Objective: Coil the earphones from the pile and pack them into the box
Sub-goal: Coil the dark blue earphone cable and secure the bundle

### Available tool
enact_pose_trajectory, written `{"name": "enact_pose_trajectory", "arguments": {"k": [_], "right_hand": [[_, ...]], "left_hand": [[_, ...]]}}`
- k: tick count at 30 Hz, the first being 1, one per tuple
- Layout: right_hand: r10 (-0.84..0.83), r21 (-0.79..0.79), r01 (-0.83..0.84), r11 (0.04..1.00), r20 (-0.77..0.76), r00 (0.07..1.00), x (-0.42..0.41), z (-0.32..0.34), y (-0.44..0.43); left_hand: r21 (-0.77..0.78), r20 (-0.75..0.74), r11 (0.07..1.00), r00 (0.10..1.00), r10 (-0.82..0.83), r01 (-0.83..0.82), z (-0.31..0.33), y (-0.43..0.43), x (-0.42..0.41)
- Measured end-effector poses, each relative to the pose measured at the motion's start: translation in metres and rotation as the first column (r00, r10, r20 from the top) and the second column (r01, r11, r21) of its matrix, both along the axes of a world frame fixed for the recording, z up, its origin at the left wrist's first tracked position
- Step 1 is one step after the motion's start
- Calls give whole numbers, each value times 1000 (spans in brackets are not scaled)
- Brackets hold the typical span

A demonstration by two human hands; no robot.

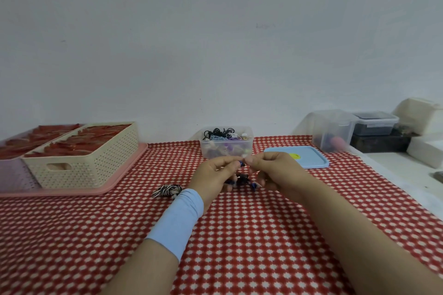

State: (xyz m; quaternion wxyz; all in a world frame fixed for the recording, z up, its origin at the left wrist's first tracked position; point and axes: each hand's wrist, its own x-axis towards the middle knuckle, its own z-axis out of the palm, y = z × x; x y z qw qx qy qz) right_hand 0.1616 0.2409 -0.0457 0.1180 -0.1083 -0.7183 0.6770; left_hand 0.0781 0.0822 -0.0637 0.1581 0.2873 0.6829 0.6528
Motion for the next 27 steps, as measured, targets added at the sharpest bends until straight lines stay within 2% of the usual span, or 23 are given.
{"name": "enact_pose_trajectory", "arguments": {"k": [5,14,17,27], "right_hand": [[-31,35,31,999,26,999,-2,-2,0],[10,-119,-11,993,-12,1000,-2,0,-2],[31,-117,-32,993,-10,999,0,0,1],[91,-56,-91,994,-1,996,3,2,-3]], "left_hand": [[-8,-62,999,997,49,-50,1,-1,-1],[116,110,993,994,-17,4,-1,4,-1],[168,193,985,978,-75,42,0,3,-2],[133,188,990,979,-76,51,1,1,0]]}}
